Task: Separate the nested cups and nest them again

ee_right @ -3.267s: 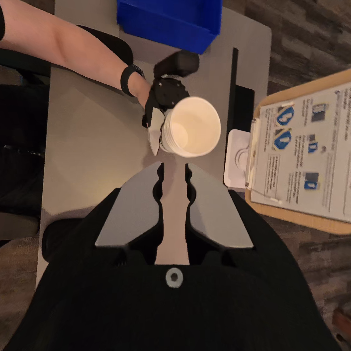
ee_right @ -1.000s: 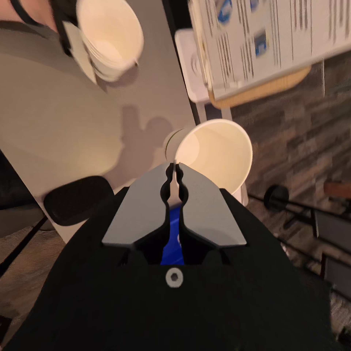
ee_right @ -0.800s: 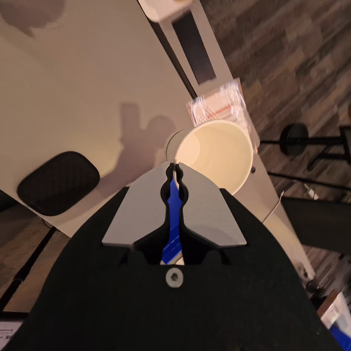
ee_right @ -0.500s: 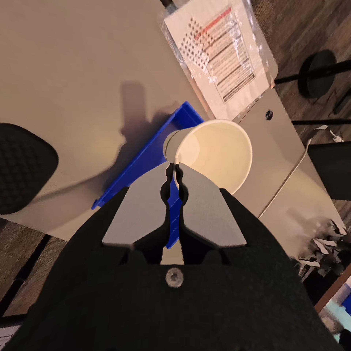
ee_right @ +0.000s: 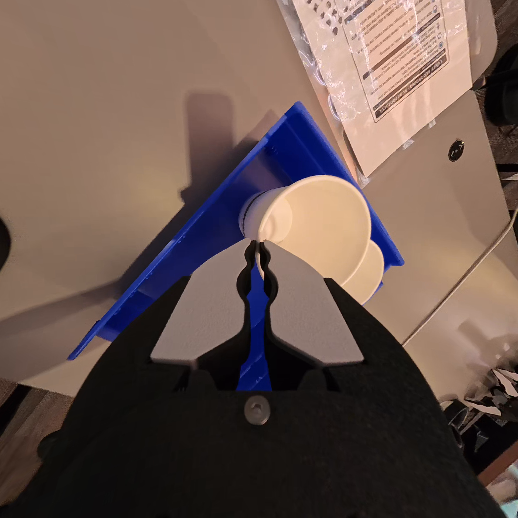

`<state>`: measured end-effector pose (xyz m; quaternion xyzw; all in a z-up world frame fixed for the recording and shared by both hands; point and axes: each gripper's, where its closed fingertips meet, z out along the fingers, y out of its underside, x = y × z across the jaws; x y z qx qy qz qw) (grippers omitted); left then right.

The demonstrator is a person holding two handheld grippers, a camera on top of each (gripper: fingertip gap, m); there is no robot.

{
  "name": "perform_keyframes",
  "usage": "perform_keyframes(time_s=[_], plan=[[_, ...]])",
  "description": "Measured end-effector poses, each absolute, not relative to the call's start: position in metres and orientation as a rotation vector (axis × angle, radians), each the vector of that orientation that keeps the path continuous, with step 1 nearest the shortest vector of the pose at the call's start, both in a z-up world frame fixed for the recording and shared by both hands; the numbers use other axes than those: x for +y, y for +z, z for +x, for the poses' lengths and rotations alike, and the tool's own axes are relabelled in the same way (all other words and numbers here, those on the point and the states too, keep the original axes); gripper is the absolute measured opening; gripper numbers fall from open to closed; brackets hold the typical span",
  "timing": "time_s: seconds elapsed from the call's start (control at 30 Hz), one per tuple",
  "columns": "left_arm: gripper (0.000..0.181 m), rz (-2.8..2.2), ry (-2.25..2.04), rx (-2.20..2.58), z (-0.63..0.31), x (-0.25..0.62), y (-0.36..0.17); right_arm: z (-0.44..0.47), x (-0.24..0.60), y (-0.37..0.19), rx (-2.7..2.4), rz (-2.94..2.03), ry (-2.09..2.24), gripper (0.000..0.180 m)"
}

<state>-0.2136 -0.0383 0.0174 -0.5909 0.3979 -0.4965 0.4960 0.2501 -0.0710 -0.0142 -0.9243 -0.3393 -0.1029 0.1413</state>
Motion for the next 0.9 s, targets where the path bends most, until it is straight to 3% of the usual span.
perform_keyframes(time_s=[0.4,0.6,0.9], plan=[[0.100,-1.431,-1.199,0.962,-0.215,-0.037,0.018,0.249,-0.062,-0.054,-0.978,-2.648,-0.284,0.003],[0.100,-1.433,-1.205,0.969,-0.213,-0.039,0.017,0.245,-0.058,-0.054,-1.014,-2.621,-0.324,0.004],[0.100,-1.417,-1.218,0.973,-0.213,-0.043,0.023,0.237,-0.059,-0.023,-0.998,-2.591,-0.377,0.020]])
